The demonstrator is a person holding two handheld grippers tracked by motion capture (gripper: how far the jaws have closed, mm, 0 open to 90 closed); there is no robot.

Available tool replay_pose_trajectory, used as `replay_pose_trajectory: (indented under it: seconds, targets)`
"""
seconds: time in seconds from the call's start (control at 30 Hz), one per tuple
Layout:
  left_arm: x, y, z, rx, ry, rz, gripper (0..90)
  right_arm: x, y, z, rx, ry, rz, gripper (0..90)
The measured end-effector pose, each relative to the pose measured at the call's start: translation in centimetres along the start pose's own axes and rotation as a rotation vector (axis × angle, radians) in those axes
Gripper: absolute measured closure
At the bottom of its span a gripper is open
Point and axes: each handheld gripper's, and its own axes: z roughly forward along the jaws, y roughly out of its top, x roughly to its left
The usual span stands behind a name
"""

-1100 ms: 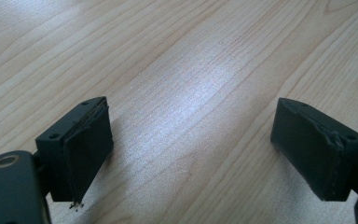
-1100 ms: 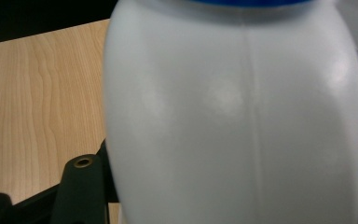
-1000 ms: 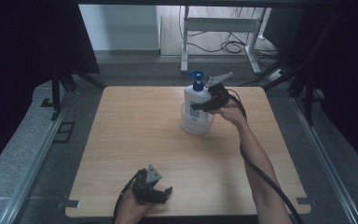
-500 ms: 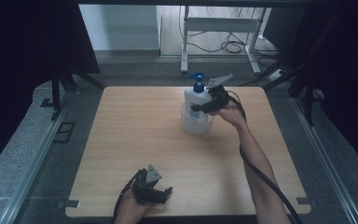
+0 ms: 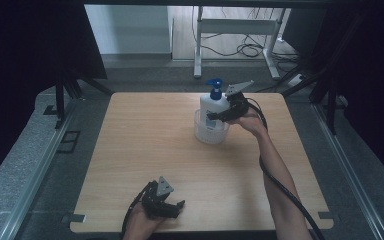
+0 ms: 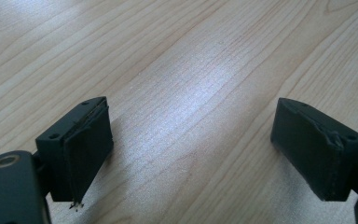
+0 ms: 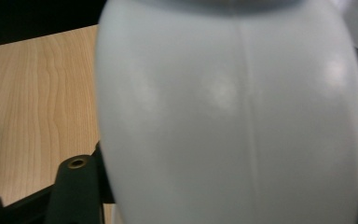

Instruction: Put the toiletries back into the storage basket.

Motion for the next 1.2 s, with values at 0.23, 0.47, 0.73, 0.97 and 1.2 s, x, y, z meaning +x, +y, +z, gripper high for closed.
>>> replay_pose_trajectory:
  seconds: [0.23,0.47,0.73,0.97,1.2]
  targets:
    - [0.0,0.0,0.0,0.000,0.000,0.000,12.0,0.2,-0.2,0.2,0.009,-0.010,-0.002,18.1]
    - [0.0,0.0,0.0,0.001,0.001,0.002,12.0,0.8,-0.4,0.2,0.009,-0.008,-0.009,9.8]
    - [0.0,0.0,0.0,0.000,0.000,0.001,12.0,1.6,-0.3,-0.7,0.001,-0.056,-0.009,0.0]
    - [0.0,0.0,0.0,0.001,0.000,0.002,12.0,1.6,-0.3,-2.1,-0.021,-0.087,-0.008,0.0]
    - [0.0,0.0,0.0,-0.001,0.000,0.002,12.0,2.3,-0.7,-3.1,-0.020,-0.095,-0.012,0.0]
